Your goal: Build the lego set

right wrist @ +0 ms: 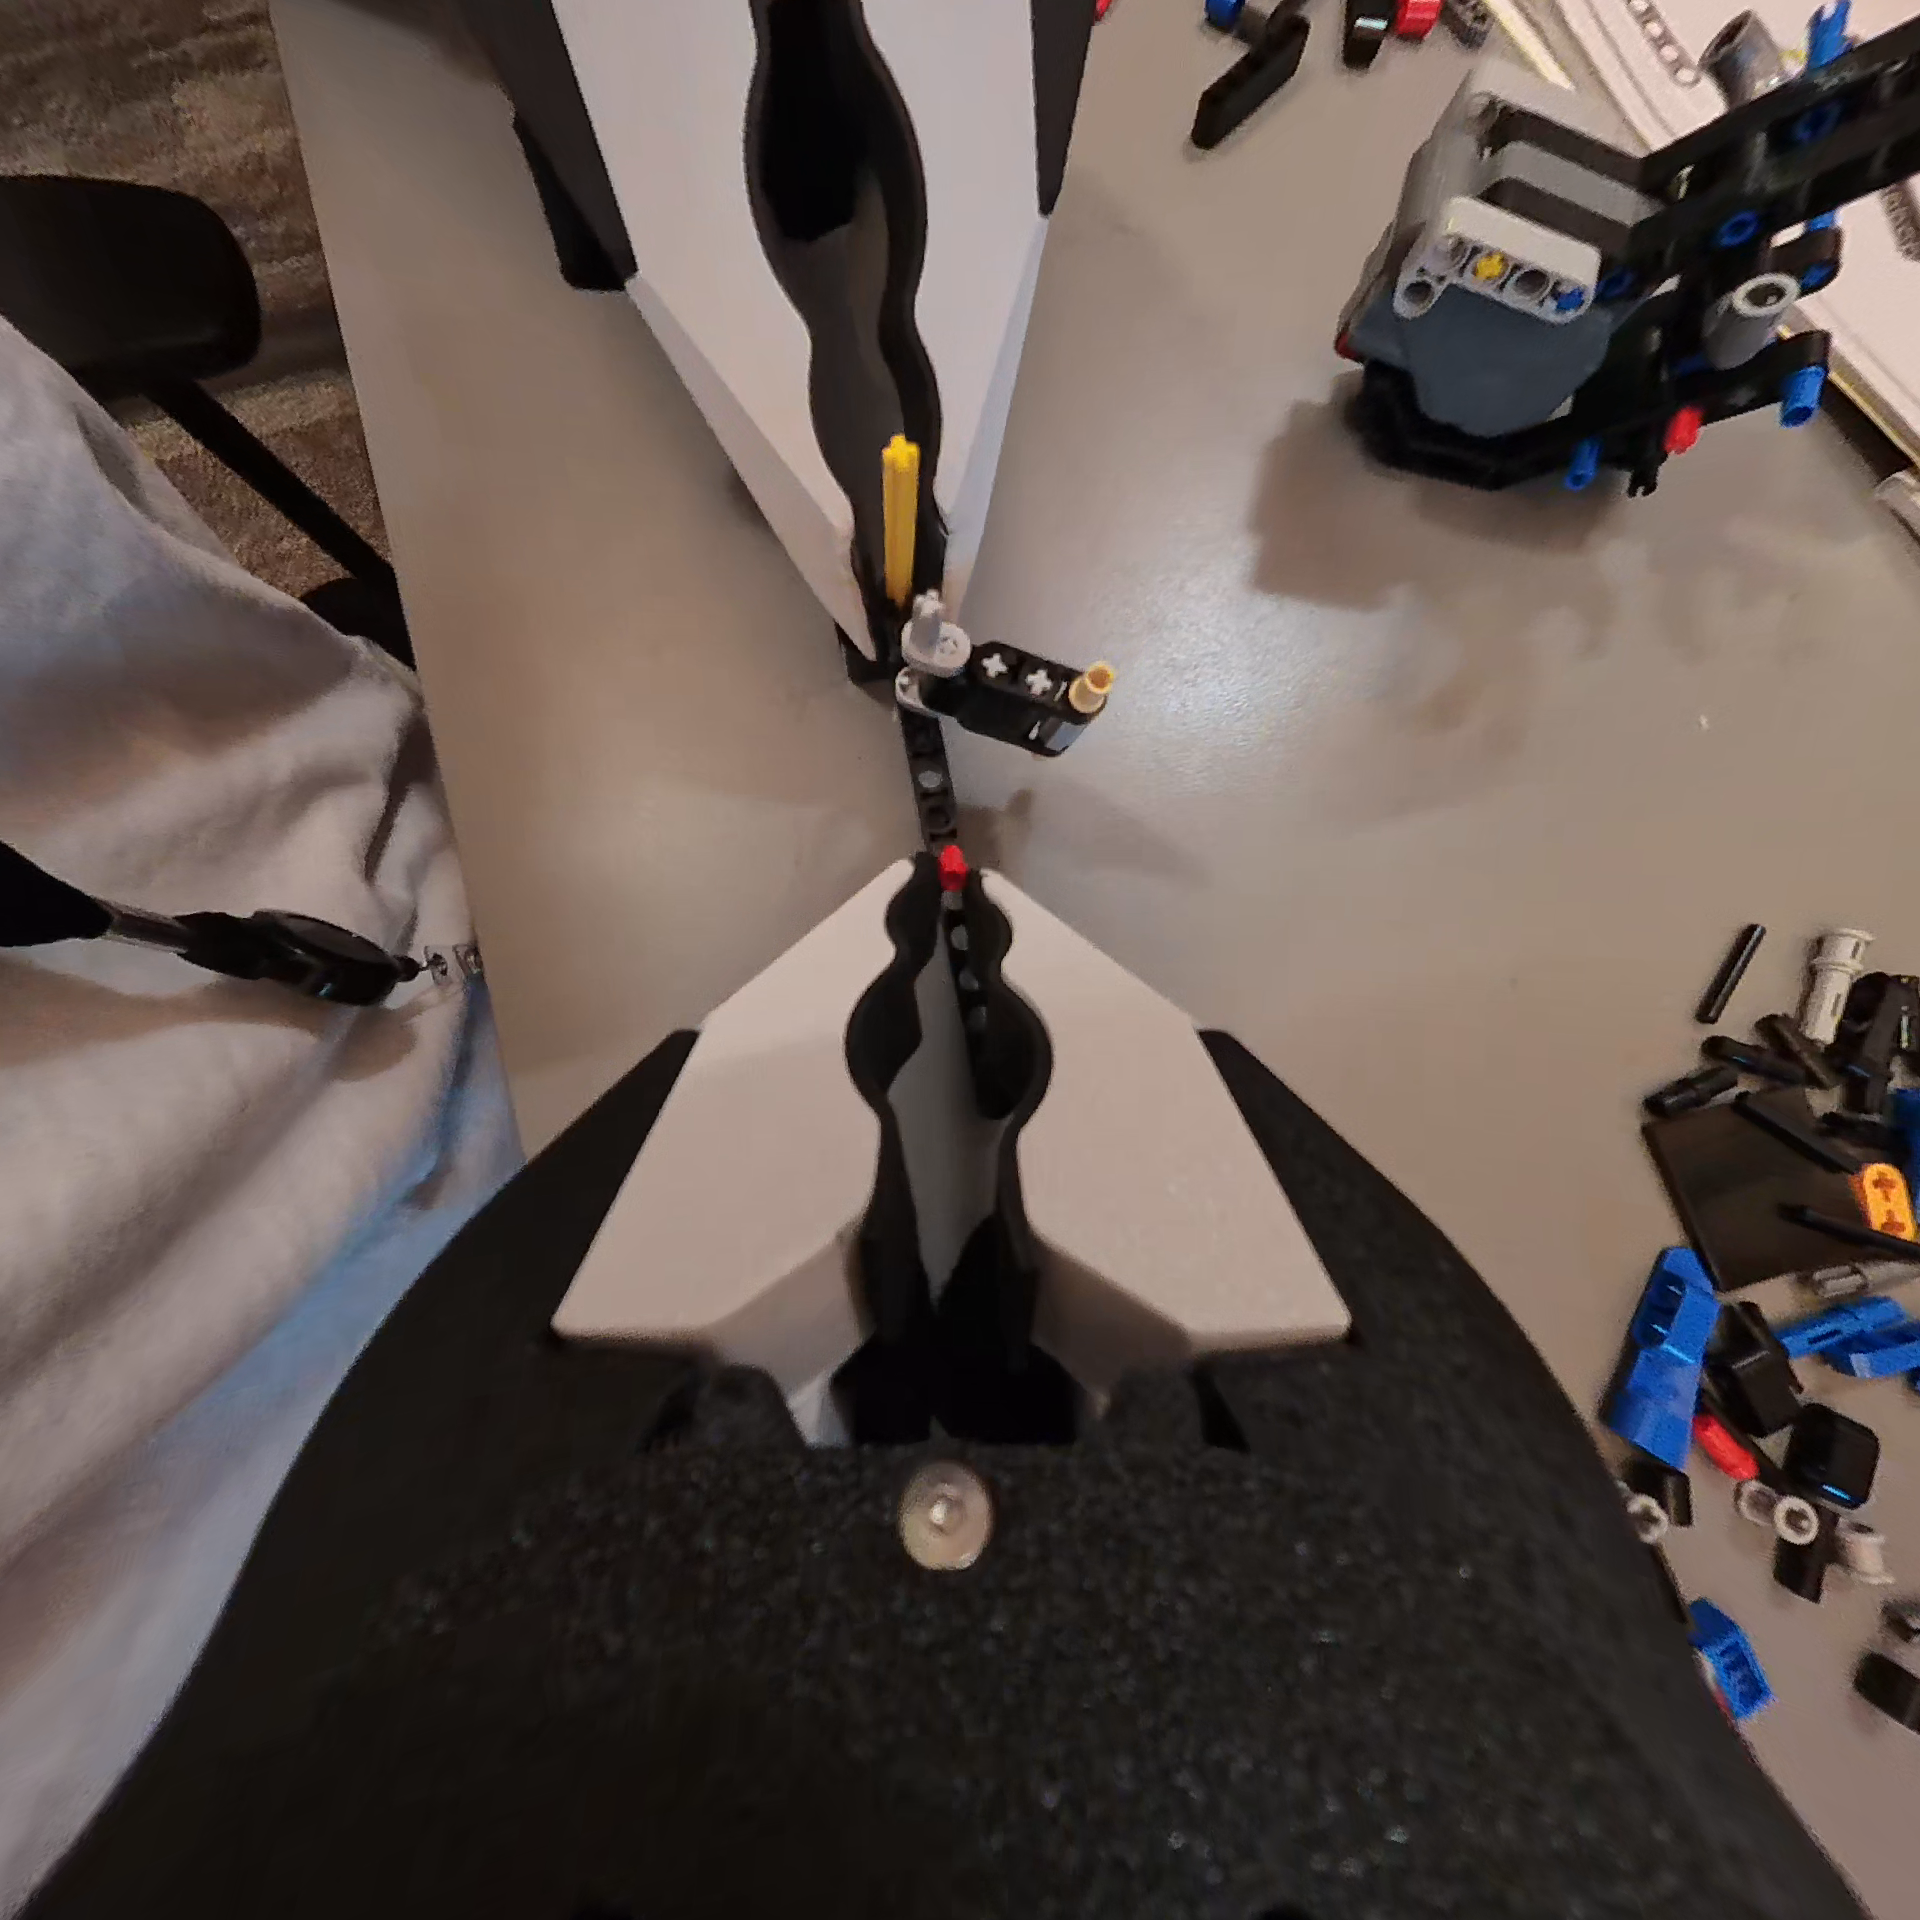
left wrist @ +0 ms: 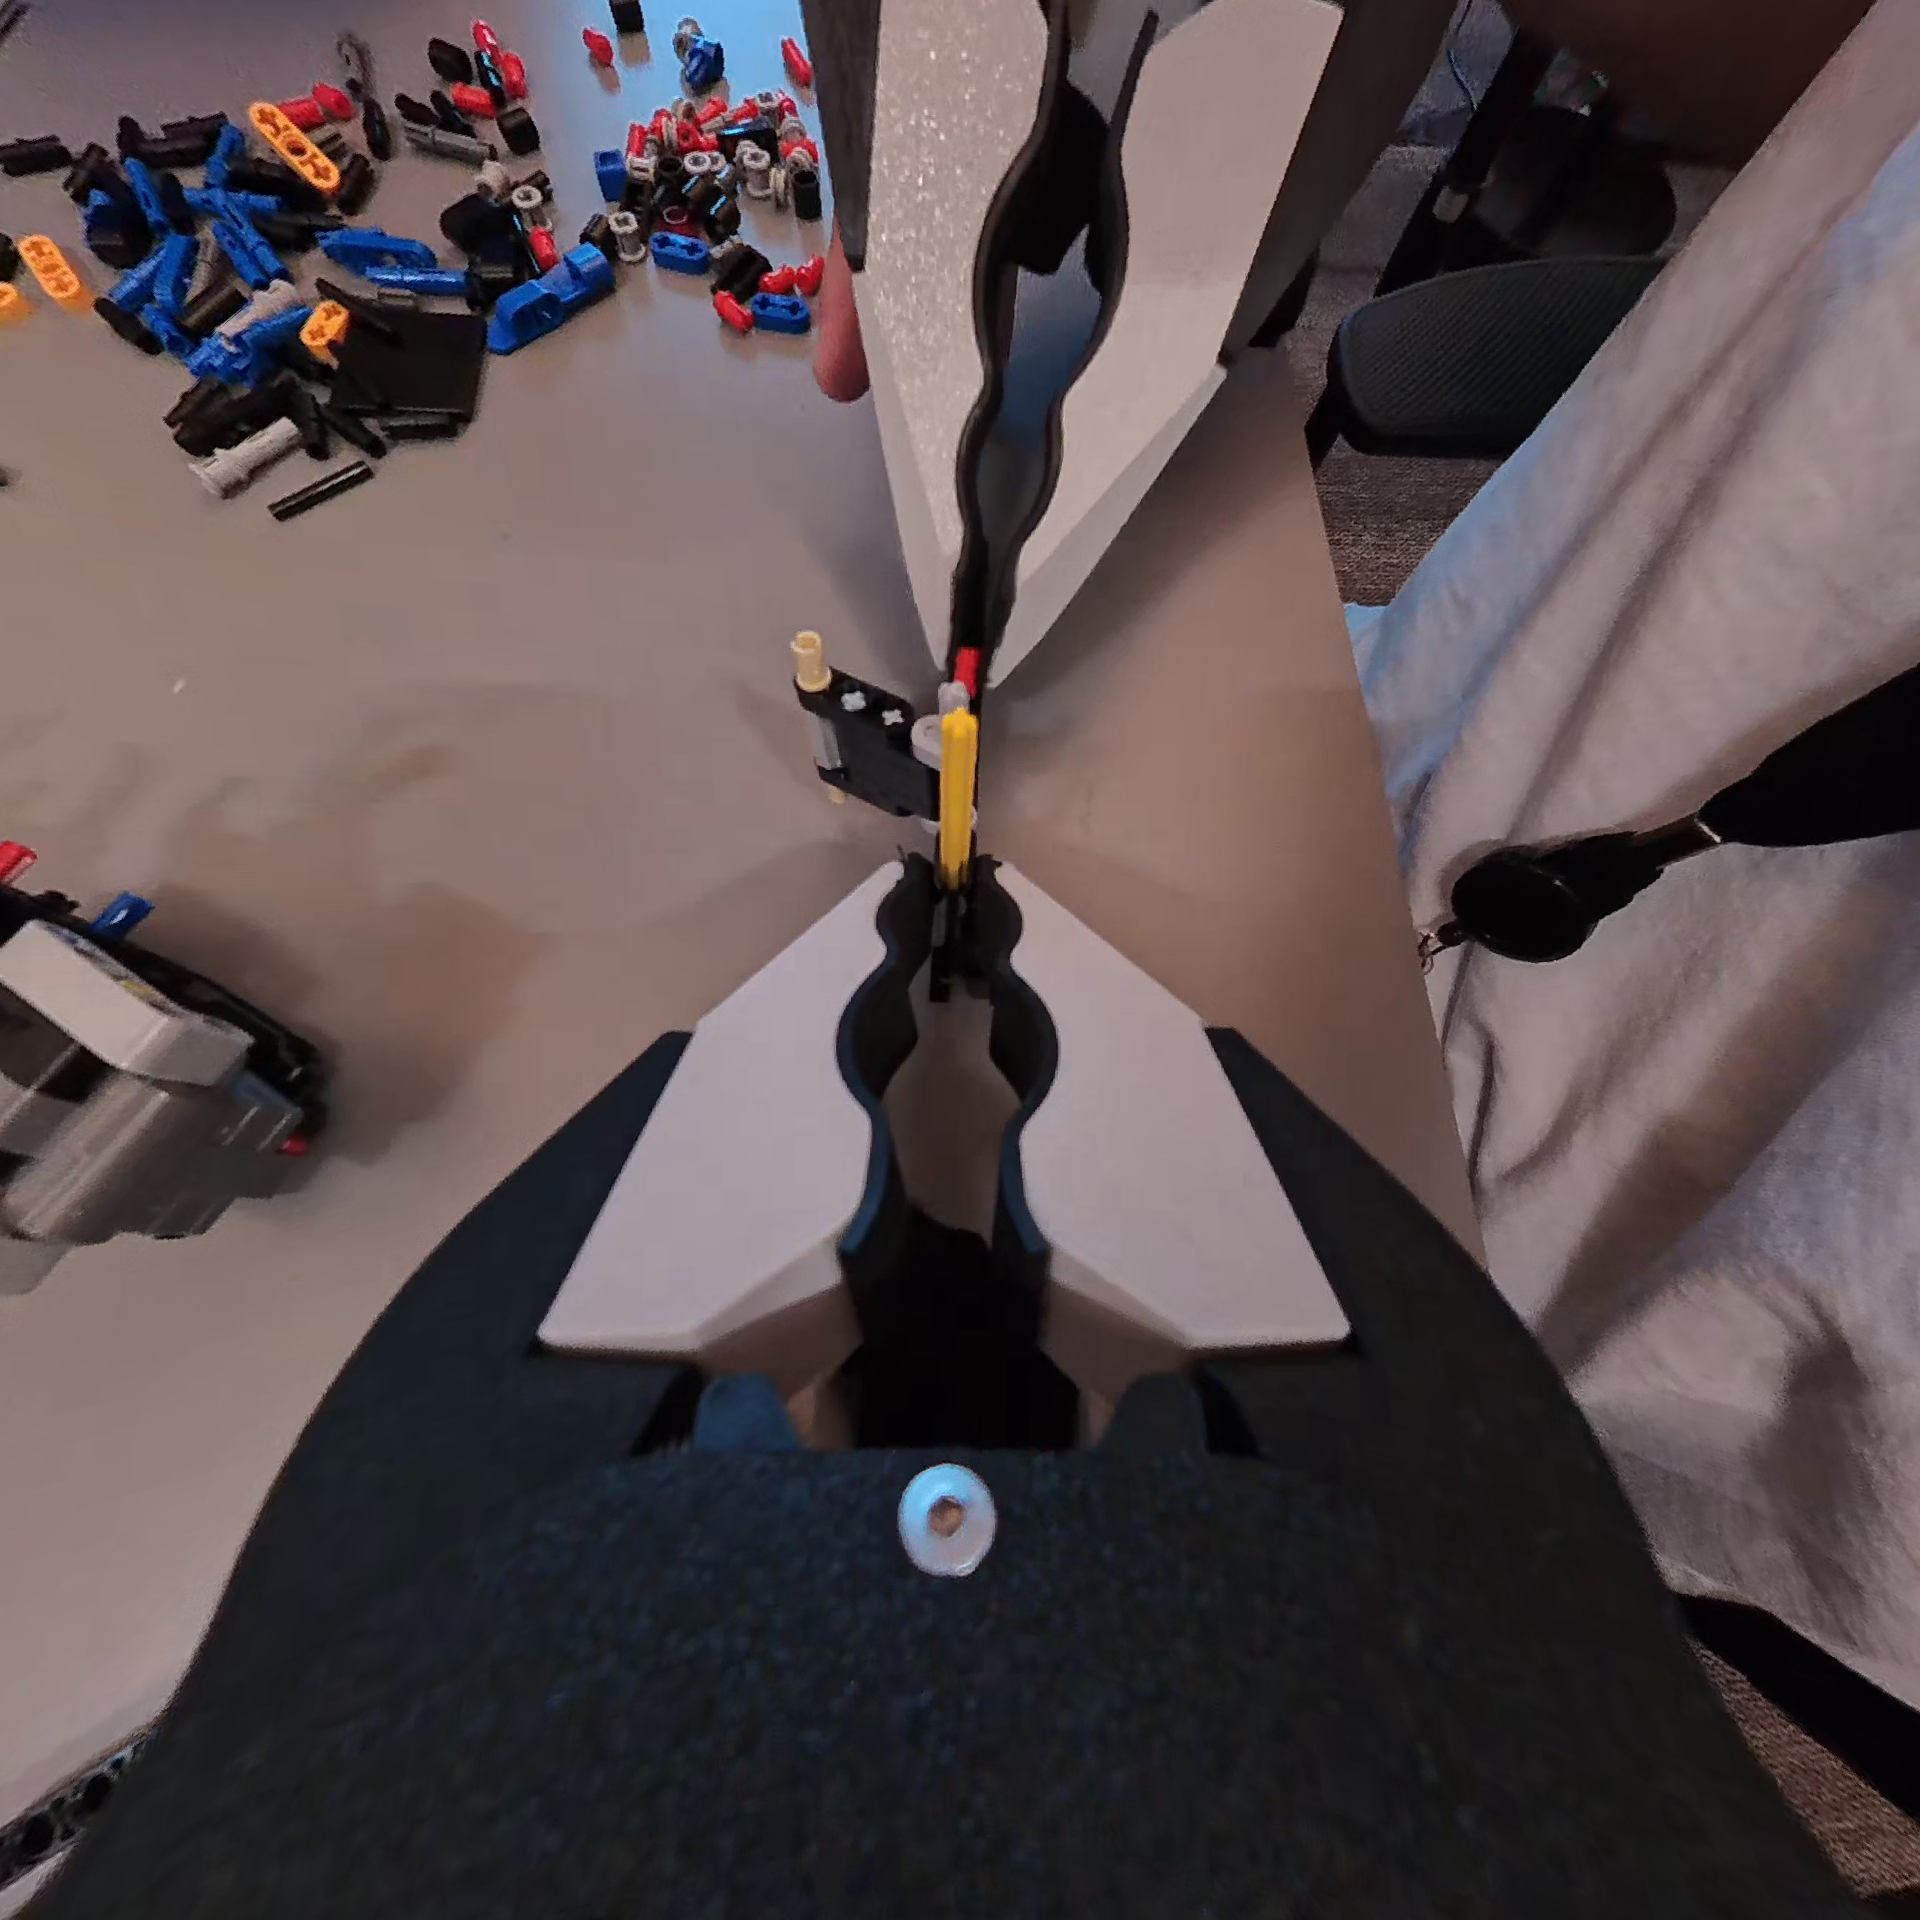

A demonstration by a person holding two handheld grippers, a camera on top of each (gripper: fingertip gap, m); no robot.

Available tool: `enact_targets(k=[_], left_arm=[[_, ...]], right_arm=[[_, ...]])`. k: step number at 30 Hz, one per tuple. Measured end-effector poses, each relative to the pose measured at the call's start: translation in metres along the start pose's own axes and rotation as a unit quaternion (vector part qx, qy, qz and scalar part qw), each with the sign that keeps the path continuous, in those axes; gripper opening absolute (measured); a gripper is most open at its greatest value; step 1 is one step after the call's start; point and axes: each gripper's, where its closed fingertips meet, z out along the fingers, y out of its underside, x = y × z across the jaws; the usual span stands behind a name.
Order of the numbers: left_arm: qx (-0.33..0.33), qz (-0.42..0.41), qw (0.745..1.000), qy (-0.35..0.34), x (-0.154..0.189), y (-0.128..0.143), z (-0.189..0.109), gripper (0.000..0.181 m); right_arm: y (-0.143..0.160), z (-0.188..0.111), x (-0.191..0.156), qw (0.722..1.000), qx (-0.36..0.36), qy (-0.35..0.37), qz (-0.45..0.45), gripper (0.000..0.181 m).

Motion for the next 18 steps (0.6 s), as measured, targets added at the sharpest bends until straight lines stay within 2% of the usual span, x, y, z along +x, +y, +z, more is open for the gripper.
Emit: enact_targets(k=[1,12,15,18], left_arm=[[0.001,0.0,1.0,0.0,0.0,0.0,0.0,0.006],[0.009,0.005,1.0,0.002,0.0025,-0.0025,0.0026,0.006],[0.012,0.004,1.0,0.003,0.0027,-0.0034,0.0036,0.006],[0.015,0.007,1.0,-0.001,0.0029,-0.0038,0.004,0.006]], right_arm=[[0.0,-0.0004,0.0002,1.0,-0.006,-0.001,0.0,0.003],[0.0027,-0.0036,-0.0024,0.992,-0.12,-0.012,-0.049,0.003],[0.0027,-0.0025,-0.0026,0.988,-0.155,-0.024,-0.007,0.003],[0.0033,-0.003,-0.0023,0.982,-0.183,-0.029,-0.024,0.003]])
